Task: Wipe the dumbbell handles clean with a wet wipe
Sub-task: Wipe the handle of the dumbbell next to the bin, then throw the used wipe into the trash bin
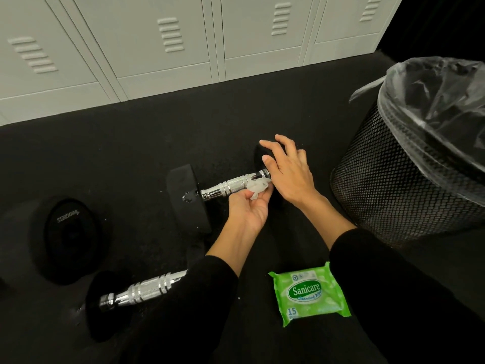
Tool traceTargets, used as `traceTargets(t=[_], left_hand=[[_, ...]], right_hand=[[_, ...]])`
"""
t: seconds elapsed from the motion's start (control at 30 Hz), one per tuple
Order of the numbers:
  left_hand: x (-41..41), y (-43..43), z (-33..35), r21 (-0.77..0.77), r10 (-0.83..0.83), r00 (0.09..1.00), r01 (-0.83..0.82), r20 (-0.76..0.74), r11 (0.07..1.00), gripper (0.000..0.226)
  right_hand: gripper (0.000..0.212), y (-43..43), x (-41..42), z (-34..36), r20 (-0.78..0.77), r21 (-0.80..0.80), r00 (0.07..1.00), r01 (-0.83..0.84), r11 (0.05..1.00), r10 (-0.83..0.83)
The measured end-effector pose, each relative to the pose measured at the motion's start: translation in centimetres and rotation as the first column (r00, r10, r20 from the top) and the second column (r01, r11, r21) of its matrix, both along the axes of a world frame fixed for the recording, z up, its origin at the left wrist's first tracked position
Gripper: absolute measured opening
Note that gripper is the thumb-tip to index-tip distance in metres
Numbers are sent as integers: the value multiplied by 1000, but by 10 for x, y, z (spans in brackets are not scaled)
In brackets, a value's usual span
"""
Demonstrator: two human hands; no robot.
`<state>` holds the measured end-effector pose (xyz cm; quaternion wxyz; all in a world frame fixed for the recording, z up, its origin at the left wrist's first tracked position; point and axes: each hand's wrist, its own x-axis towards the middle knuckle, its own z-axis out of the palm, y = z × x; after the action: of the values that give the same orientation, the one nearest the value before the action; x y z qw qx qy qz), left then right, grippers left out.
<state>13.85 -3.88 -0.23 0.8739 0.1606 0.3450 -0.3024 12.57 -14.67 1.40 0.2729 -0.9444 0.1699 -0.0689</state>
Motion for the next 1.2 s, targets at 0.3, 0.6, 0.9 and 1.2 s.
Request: traceTargets(t=[0.3,0.6,0.9,1.2], left_hand=[[14,24,38,156,-159,972,133,173,979,48],[16,67,81,314,-459,823,362,334,878,44],[13,50,157,543,-580,681,308,447,781,26],[-17,-22,230,655,-759,314,384,571,651,47]], right_hand=[[39,-3,13,13,-141,66,988,-54,996,63],[41,24,24,77,-373,158,924,-23,987,81],[20,20,-5,169,1,420,994,-99,902,108],[15,-82,-82,235,270,360,887,268,893,-375]])
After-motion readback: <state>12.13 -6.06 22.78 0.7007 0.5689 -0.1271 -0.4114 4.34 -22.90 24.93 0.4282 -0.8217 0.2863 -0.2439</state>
